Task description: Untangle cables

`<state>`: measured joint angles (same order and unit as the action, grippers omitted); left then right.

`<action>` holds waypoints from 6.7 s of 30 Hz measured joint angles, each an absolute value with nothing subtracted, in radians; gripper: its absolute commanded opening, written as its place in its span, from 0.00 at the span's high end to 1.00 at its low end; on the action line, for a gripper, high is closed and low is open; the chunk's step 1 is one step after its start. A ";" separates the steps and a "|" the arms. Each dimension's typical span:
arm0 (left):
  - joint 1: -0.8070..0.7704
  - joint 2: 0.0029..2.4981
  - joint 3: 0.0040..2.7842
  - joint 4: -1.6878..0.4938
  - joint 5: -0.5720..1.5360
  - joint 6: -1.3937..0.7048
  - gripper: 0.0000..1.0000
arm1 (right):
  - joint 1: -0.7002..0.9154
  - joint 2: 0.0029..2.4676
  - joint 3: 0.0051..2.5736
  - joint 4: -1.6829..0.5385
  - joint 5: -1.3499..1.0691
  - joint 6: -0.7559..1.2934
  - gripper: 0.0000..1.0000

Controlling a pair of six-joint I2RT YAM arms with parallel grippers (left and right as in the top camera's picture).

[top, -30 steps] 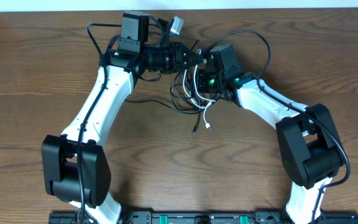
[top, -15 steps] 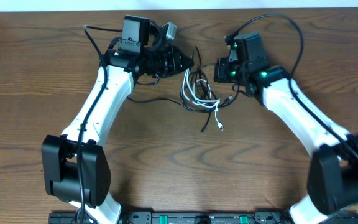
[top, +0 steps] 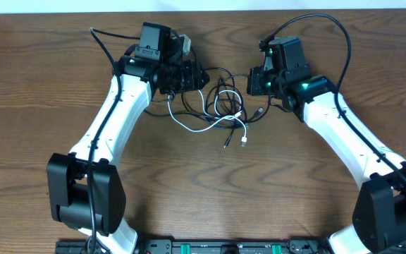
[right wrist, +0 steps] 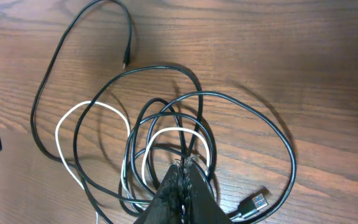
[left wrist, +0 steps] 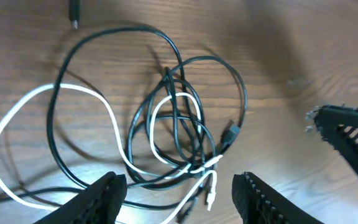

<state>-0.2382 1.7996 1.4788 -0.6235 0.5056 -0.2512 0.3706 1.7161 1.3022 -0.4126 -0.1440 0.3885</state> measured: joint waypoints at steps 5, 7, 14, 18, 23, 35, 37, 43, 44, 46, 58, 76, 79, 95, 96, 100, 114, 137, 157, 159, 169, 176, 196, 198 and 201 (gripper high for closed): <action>-0.266 1.869 1.479 -0.587 0.490 -0.207 0.41 | 0.368 1.716 1.302 -0.419 -0.141 0.387 0.99; -0.281 1.919 1.479 -0.559 0.490 -0.200 0.41 | 0.366 1.716 1.302 -0.426 -0.141 0.385 0.99; -0.320 2.061 1.479 -0.458 0.467 -0.182 0.37 | 0.365 1.716 1.302 -0.430 -0.141 0.385 0.98; -0.322 2.103 1.479 -0.413 0.453 -0.182 0.37 | 0.365 1.716 1.302 -0.430 -0.141 0.385 0.97; -0.322 2.144 1.479 -0.383 0.440 -0.182 0.42 | 0.365 1.716 1.302 -0.430 -0.141 0.385 0.96; -0.322 2.153 1.479 -0.358 0.404 -0.178 0.93 | 0.365 1.716 1.302 -0.430 -0.142 0.385 0.95; -0.322 2.153 1.479 -0.358 0.401 -0.178 0.93 | 0.365 1.716 1.302 -0.428 -0.146 0.385 0.95; -0.321 2.119 1.479 -0.381 0.396 -0.183 0.93 | 0.365 1.716 1.302 -0.398 -0.203 0.385 0.94; -0.320 2.097 1.478 -0.389 0.393 -0.186 0.93 | 0.365 1.716 1.302 -0.389 -0.217 0.385 0.93; -0.319 2.035 1.476 -0.402 0.396 -0.187 0.93 | 0.365 1.717 1.303 -0.369 -0.245 0.386 0.91; -0.317 1.765 1.476 -0.456 0.437 -0.217 0.93 | 0.365 1.745 1.302 -0.289 -0.381 0.402 0.71; -0.316 1.766 1.476 -0.465 0.469 -0.266 0.93 | 0.365 1.863 1.302 -0.083 -0.513 0.506 0.50; -0.316 1.766 1.476 -0.465 0.469 -0.273 0.93 | 0.366 1.888 1.302 -0.027 -0.541 0.600 0.50; -0.316 1.766 1.476 -0.465 0.467 -0.285 0.93 | 0.420 1.993 1.302 0.163 -0.529 0.889 0.61; -0.315 1.766 1.476 -0.466 0.467 -0.285 0.93 | 0.421 1.997 1.301 0.171 -0.523 0.896 0.62; -0.315 1.766 1.476 -0.465 0.469 -0.285 0.93 | 0.423 2.009 1.301 0.205 -0.498 0.916 0.65; -0.313 1.766 1.476 -0.466 0.468 -0.289 0.93 | 0.452 2.073 1.301 0.307 -0.424 0.953 0.82; -0.304 1.766 1.476 -0.491 0.409 -0.289 0.93 | 0.416 1.943 1.300 -0.019 -0.436 0.575 0.99; -0.301 1.766 1.476 -0.490 0.481 -0.326 0.93 | 0.467 1.881 1.301 -0.091 -0.507 0.394 0.78; -0.301 1.766 1.476 -0.490 0.489 -0.339 0.93 | 0.477 1.885 1.301 -0.091 -0.499 0.399 0.78; -0.301 1.766 1.476 -0.490 0.496 -0.348 0.93 | 0.490 1.893 1.301 -0.142 -0.438 0.424 0.80; -0.301 1.766 1.476 -0.489 0.496 -0.348 0.93 | 0.499 1.898 1.301 -0.166 -0.409 0.433 0.80; -0.300 1.766 1.476 -0.487 0.496 -0.348 0.93 | 0.515 1.991 1.301 -0.045 -0.380 0.471 0.99; -0.298 1.766 1.476 -0.487 0.496 -0.348 0.93 | 0.505 1.991 1.301 -0.044 -0.393 0.467 0.99; -0.292 1.766 1.476 -0.488 0.495 -0.348 0.93 | 0.487 1.978 1.301 -0.072 -0.420 0.455 0.99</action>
<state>-0.2916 1.7664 1.4757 -0.4881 0.4950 -0.3481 0.4873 1.9781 1.3014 -0.0715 -0.4198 0.4545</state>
